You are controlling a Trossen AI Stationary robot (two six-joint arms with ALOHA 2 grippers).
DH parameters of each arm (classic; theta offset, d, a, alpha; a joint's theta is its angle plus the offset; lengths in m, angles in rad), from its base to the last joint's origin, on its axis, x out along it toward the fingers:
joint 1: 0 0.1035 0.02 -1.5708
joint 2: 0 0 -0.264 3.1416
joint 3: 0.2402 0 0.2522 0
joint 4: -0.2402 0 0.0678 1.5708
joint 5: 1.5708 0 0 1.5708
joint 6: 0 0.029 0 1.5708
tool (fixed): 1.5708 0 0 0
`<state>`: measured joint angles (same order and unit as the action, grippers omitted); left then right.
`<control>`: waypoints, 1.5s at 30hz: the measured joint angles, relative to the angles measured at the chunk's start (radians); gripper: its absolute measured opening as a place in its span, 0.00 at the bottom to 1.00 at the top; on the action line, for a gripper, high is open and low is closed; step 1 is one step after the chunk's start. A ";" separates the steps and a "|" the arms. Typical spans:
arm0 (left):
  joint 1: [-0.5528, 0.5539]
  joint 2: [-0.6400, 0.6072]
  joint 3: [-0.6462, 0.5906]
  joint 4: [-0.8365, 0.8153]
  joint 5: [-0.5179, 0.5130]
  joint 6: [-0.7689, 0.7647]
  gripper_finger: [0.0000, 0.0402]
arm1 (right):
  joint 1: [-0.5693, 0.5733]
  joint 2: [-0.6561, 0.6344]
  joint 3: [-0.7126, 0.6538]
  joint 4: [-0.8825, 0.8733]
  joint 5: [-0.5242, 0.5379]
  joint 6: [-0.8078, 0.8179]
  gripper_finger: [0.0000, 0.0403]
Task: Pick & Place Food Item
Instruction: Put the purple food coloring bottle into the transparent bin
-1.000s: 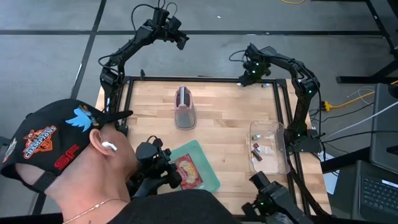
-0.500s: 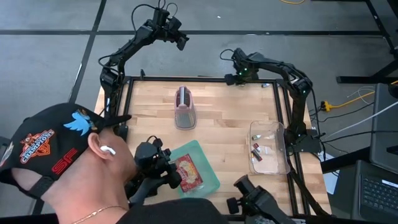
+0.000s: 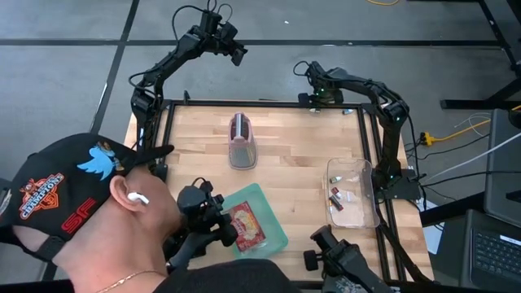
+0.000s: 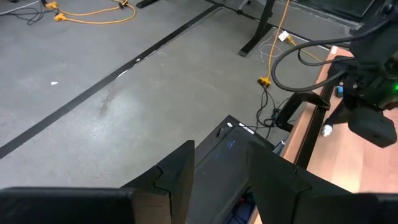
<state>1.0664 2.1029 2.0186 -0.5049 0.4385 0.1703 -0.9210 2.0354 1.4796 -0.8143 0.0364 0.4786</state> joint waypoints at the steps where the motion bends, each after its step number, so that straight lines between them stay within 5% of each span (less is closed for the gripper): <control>1: 0.000 0.000 0.000 0.000 0.000 0.000 0.35 | -0.004 0.000 0.000 -0.018 0.022 -0.003 0.00; 24: 0.002 -0.001 0.000 0.008 -0.002 0.011 0.35 | -0.003 0.074 0.000 0.001 0.003 0.009 0.00; 29: 0.002 -0.001 0.000 0.000 -0.002 0.010 0.35 | 0.010 0.076 0.001 0.002 -0.104 0.025 0.00; 34: 0.001 -0.001 0.000 0.000 -0.001 0.004 0.35 | 0.077 0.079 -0.002 -0.043 -0.438 0.028 0.00; 38: 0.001 -0.001 0.000 0.001 -0.001 0.000 0.35 | 0.142 0.078 -0.001 -0.043 -0.603 0.017 0.00; 45: 0.000 -0.001 0.000 0.015 0.001 0.000 0.35 | 0.222 0.024 -0.002 0.189 -0.579 -0.010 0.00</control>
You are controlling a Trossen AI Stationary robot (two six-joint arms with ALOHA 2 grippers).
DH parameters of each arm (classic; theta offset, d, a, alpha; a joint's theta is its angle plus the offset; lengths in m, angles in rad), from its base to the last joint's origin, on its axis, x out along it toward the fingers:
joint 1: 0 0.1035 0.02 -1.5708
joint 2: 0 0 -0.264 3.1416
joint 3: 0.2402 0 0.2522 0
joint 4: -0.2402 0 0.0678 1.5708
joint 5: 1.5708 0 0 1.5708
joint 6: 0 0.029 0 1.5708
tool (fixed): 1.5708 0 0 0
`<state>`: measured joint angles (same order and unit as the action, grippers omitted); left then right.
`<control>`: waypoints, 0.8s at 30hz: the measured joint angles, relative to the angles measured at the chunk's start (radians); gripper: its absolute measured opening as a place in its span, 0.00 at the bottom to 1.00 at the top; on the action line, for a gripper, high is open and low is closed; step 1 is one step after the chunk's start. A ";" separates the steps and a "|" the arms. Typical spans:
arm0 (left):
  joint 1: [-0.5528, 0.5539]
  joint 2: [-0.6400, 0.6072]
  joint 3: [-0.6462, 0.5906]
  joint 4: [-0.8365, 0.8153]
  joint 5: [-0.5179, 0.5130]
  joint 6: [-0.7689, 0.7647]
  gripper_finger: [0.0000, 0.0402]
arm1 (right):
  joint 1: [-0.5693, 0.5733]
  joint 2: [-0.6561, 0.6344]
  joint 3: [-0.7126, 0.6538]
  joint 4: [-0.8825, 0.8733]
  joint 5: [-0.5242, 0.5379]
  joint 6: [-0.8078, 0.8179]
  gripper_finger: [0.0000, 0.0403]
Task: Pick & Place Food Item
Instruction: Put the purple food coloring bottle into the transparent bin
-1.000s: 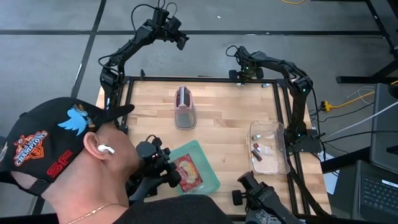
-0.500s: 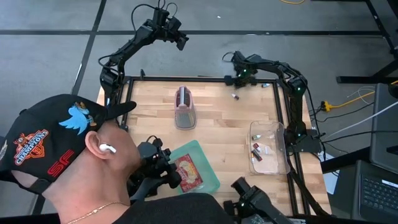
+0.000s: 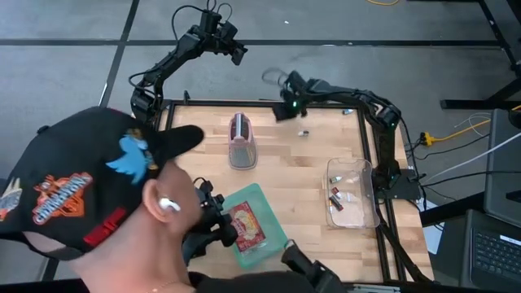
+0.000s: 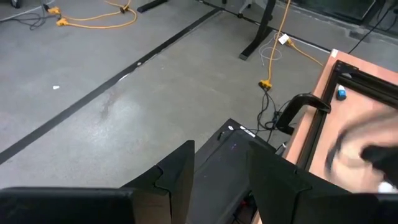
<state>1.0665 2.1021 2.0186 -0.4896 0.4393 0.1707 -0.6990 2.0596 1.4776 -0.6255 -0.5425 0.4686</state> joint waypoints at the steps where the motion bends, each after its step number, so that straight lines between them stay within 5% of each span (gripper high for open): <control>1: -0.002 0.000 0.000 0.000 0.000 0.000 0.35 | -0.002 -0.018 0.000 0.060 -0.002 0.010 0.00; 9: -0.051 0.000 0.034 -0.054 0.129 0.014 0.35 | -0.013 -0.184 0.001 0.305 -0.015 0.089 0.00; 19: -0.171 -0.001 0.130 -0.148 0.109 0.005 0.35 | -0.100 -0.403 0.001 0.402 0.005 0.023 0.09; 24: -0.205 -0.001 0.131 -0.229 -0.012 0.024 0.35 | -0.145 -0.477 0.003 0.286 -0.026 -0.135 0.17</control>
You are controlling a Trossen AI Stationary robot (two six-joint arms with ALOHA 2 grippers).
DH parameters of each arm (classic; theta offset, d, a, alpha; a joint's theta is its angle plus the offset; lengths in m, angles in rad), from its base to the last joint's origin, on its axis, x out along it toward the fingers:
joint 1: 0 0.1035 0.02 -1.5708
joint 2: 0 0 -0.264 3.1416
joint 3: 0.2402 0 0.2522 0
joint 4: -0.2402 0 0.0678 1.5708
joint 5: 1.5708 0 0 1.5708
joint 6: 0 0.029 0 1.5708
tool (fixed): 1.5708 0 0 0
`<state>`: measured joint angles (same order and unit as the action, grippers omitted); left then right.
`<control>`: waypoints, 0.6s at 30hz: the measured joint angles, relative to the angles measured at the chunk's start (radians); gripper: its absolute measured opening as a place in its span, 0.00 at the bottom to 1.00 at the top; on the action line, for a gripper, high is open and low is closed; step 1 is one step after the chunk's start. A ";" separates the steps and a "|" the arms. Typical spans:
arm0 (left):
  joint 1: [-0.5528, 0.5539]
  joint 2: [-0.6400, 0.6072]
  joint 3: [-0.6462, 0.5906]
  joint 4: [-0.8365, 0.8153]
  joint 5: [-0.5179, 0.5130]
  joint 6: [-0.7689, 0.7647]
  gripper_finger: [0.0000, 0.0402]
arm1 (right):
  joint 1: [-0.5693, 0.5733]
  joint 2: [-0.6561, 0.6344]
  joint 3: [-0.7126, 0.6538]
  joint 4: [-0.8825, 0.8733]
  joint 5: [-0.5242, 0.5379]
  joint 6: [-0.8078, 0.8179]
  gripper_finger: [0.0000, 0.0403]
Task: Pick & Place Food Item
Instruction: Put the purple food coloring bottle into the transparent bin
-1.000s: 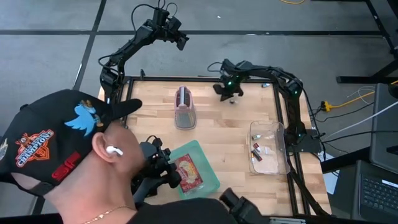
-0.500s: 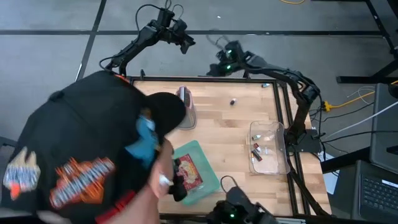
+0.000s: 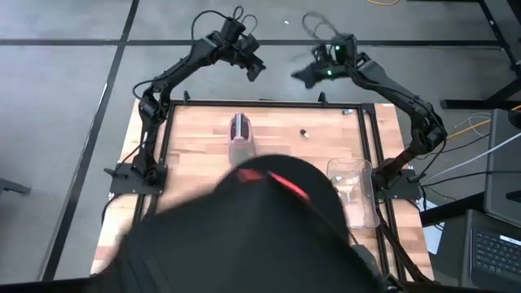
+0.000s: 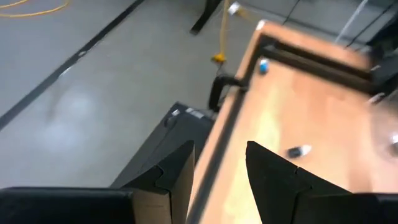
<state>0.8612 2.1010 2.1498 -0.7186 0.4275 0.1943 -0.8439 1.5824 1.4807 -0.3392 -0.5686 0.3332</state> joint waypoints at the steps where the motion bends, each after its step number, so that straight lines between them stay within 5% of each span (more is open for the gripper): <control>1: 0.002 0.000 0.000 -0.009 -0.020 0.006 0.35 | -0.008 -0.005 0.000 -0.077 -0.015 -0.046 0.19; 7: 0.060 0.000 0.000 -0.003 -0.063 -0.050 0.35 | -0.029 0.015 -0.001 -0.488 -0.001 -0.211 0.37; 13: 0.106 0.000 0.000 -0.003 -0.051 -0.067 0.35 | 0.010 0.016 -0.001 -0.522 0.190 -0.399 0.54; 18: 0.111 0.000 0.000 -0.013 -0.043 -0.068 0.35 | 0.010 0.071 -0.002 -0.592 0.215 -0.286 0.59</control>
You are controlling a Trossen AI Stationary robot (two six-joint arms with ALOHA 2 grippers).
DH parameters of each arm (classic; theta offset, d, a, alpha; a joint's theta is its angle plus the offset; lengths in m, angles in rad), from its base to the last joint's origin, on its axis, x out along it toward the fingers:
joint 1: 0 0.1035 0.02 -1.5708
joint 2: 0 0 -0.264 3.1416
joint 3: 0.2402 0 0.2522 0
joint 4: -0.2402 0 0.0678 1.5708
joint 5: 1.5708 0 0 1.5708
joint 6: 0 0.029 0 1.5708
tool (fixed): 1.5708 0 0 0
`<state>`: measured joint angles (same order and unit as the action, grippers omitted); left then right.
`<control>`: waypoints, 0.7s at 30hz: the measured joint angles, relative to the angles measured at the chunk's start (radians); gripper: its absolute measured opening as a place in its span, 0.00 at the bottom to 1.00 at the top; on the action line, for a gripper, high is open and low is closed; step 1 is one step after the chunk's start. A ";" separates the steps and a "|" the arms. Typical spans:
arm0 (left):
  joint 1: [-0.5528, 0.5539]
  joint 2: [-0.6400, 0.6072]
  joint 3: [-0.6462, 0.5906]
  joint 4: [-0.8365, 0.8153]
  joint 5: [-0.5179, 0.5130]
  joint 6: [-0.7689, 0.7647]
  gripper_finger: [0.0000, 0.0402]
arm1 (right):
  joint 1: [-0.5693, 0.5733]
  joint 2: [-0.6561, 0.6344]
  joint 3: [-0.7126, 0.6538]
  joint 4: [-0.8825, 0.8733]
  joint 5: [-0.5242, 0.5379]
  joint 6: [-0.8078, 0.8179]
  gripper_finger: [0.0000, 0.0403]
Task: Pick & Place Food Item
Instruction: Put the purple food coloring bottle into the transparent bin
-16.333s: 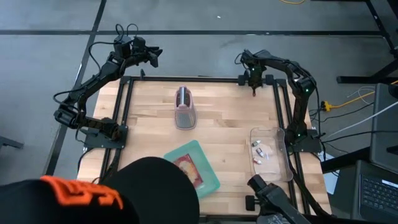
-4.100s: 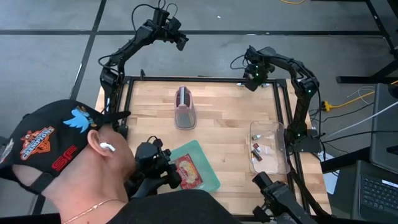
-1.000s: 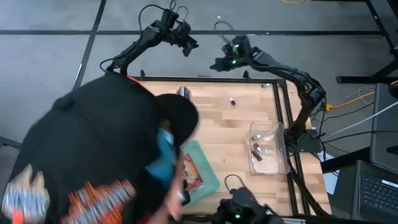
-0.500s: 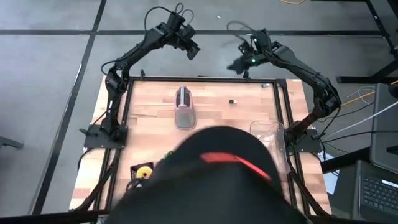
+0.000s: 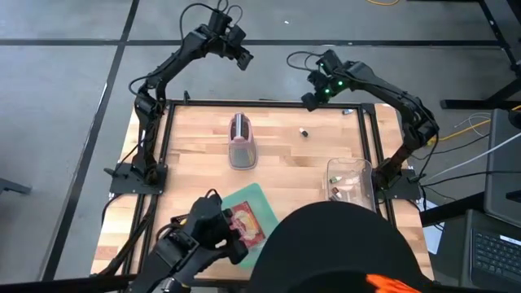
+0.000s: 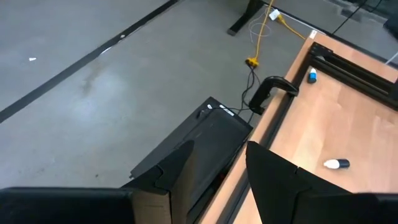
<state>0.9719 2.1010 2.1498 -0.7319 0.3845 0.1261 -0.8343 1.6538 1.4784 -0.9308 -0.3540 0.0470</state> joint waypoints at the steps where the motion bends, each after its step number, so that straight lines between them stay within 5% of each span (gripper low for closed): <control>1: -0.001 0.000 0.000 -0.004 0.001 0.000 0.35 | 0.001 0.012 0.000 -0.010 0.002 0.027 0.60; 10: -0.008 0.000 0.000 -0.006 0.002 0.016 0.35 | 0.032 0.102 0.001 -0.007 0.125 0.068 0.60; 21: -0.005 0.000 0.000 -0.053 0.002 0.039 0.35 | 0.041 0.215 0.000 -0.105 0.101 -0.255 0.56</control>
<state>0.9668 2.1010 2.1498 -0.7845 0.3864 0.1651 -0.7937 1.8692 1.4788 -1.0359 -0.2528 -0.2082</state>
